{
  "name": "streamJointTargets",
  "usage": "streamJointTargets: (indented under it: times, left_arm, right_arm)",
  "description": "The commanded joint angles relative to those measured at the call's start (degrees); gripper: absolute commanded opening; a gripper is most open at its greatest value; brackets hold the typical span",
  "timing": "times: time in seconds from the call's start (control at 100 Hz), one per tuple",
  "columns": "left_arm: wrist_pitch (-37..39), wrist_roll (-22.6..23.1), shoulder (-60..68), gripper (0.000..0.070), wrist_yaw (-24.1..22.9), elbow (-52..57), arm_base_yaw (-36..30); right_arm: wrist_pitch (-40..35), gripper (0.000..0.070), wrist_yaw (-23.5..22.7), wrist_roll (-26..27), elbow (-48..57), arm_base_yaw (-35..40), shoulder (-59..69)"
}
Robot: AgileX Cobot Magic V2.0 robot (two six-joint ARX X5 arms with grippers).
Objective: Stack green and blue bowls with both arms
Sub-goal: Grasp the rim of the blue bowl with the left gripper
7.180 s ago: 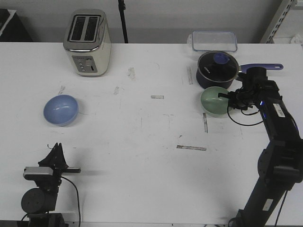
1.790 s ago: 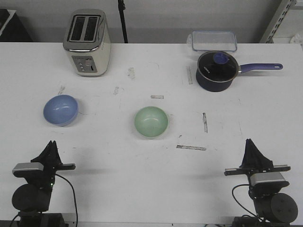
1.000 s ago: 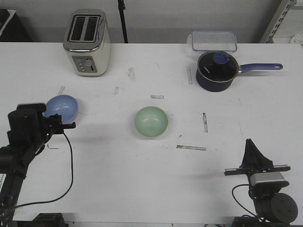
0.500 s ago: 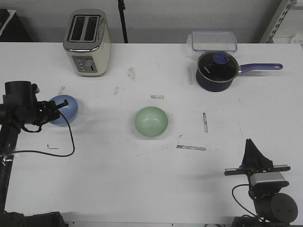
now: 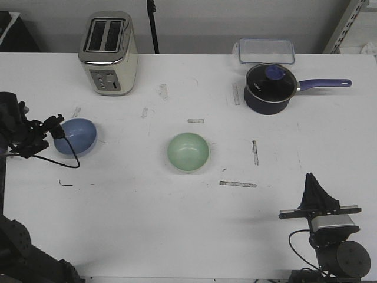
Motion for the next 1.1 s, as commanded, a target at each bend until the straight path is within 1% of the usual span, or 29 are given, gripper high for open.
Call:
streamJointTargets:
  times: [0.0, 0.12, 0.28, 0.36, 0.42, 0.68, 0.72, 0.75, 0.79, 0.8, 0.81, 0.84, 0.86, 0.89, 0.91, 1.05, 1.07, 1.09]
  left_arm:
    - [0.6, -0.4, 1.1, 0.0529, 0.2, 1.2, 1.6]
    - [1.9, -0.4, 1.9, 0.053, 0.1, 1.2, 3.7]
    - [2.8, 0.3, 4.2, 0.0522, 0.1, 1.2, 4.1]
    - [3.9, 0.3, 5.4, 0.0509, 0.2, 1.2, 3.7]
    - [4.8, 0.3, 6.3, 0.0475, 0.2, 1.2, 3.0]
    - [5.4, 0.3, 11.0, 0.0469, 0.0, 1.2, 0.7]
    - [5.5, 0.3, 11.8, 0.0428, -0.5, 1.2, 0.3]
    - [5.5, 0.3, 12.2, 0.0379, -1.0, 1.2, 0.0]
    - [5.5, 0.3, 12.6, 0.0284, -1.7, 1.2, -0.3]
    - [5.5, 0.3, 12.7, 0.0271, -1.8, 1.2, -0.3]
    - [5.6, 0.3, 12.8, 0.023, -1.9, 1.2, -0.4]
    - [5.7, 0.3, 13.0, 0.0157, -2.1, 1.2, -0.4]
    - [5.8, 0.4, 13.0, 0.0118, -2.3, 1.2, -0.4]
    - [6.1, 0.5, 13.0, 0.0078, -2.3, 1.2, -0.4]
    - [6.2, 0.5, 13.0, 0.0067, -2.3, 1.2, -0.4]
    - [6.1, 0.4, 13.0, 0.0065, -2.7, 1.2, -0.4]
    - [6.0, 0.5, 13.0, 0.0053, -2.9, 1.2, -0.4]
    - [5.9, 0.5, 13.0, 0.0026, -2.9, 1.2, -0.4]
  right_arm:
    - [0.6, 0.0001, 0.0, 0.6, 0.2, 0.0, 0.1]
    - [0.6, 0.0001, 0.0, 0.6, 0.2, 0.0, 0.1]
    - [0.6, 0.0001, 0.0, 0.6, 0.2, 0.0, 0.1]
    - [0.6, 0.0001, 0.0, 0.6, 0.2, 0.0, 0.1]
    - [0.6, 0.0001, 0.0, 0.6, 0.2, 0.0, 0.1]
    - [0.6, 0.0001, 0.0, 0.6, 0.2, 0.0, 0.1]
    - [0.6, 0.0001, 0.0, 0.6, 0.2, 0.0, 0.1]
    - [0.6, 0.0001, 0.0, 0.6, 0.2, 0.0, 0.1]
    - [0.6, 0.0001, 0.0, 0.6, 0.2, 0.0, 0.1]
    - [0.6, 0.0001, 0.0, 0.6, 0.2, 0.0, 0.1]
    - [0.6, 0.0001, 0.0, 0.6, 0.2, 0.0, 0.1]
    - [0.6, 0.0001, 0.0, 0.6, 0.2, 0.0, 0.1]
    - [0.6, 0.0001, 0.0, 0.6, 0.2, 0.0, 0.1]
    - [0.6, 0.0001, 0.0, 0.6, 0.2, 0.0, 0.1]
    - [0.6, 0.0001, 0.0, 0.6, 0.2, 0.0, 0.1]
    - [0.6, 0.0001, 0.0, 0.6, 0.2, 0.0, 0.1]
    - [0.6, 0.0001, 0.0, 0.6, 0.2, 0.0, 0.1]
    - [0.6, 0.0001, 0.0, 0.6, 0.2, 0.0, 0.1]
